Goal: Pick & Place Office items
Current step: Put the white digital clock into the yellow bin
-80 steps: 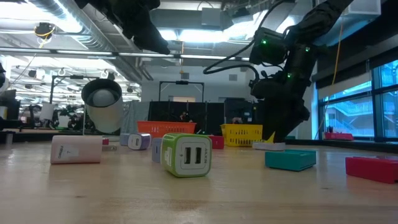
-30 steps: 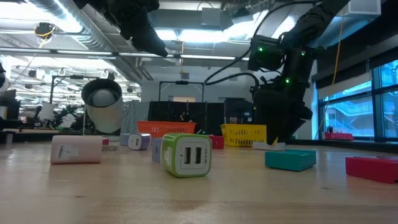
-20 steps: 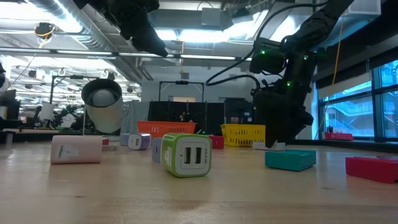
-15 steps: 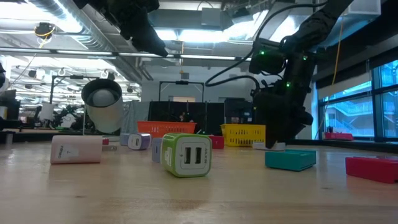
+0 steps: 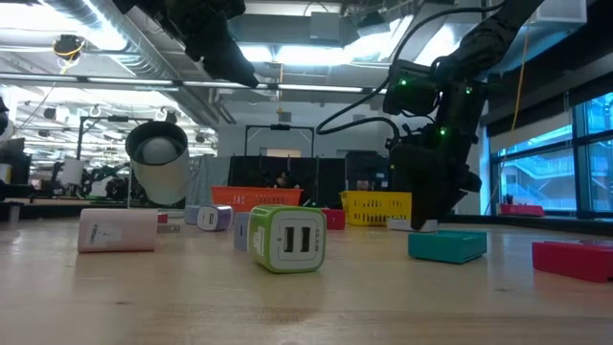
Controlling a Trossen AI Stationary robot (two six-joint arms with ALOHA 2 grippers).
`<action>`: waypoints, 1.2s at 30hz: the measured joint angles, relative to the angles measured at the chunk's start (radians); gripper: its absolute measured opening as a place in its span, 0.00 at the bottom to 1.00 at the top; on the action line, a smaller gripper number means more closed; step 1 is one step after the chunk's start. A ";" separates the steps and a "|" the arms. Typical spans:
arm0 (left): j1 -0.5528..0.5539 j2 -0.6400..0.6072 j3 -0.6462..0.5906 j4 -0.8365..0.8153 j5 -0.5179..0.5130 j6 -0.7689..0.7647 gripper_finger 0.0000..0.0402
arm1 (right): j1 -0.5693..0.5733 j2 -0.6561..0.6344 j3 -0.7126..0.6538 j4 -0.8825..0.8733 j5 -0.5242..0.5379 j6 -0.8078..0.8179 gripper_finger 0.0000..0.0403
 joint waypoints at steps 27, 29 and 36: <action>0.000 0.000 0.000 0.008 -0.002 -0.001 0.56 | 0.043 -0.332 -0.002 -0.011 0.172 0.002 0.37; 0.000 0.000 0.000 0.009 -0.002 -0.001 0.56 | 0.033 -0.385 -0.002 -0.007 0.187 -0.013 0.37; 0.000 0.000 0.000 0.039 -0.002 0.000 0.56 | -0.077 -0.456 0.000 0.030 0.175 -0.045 0.37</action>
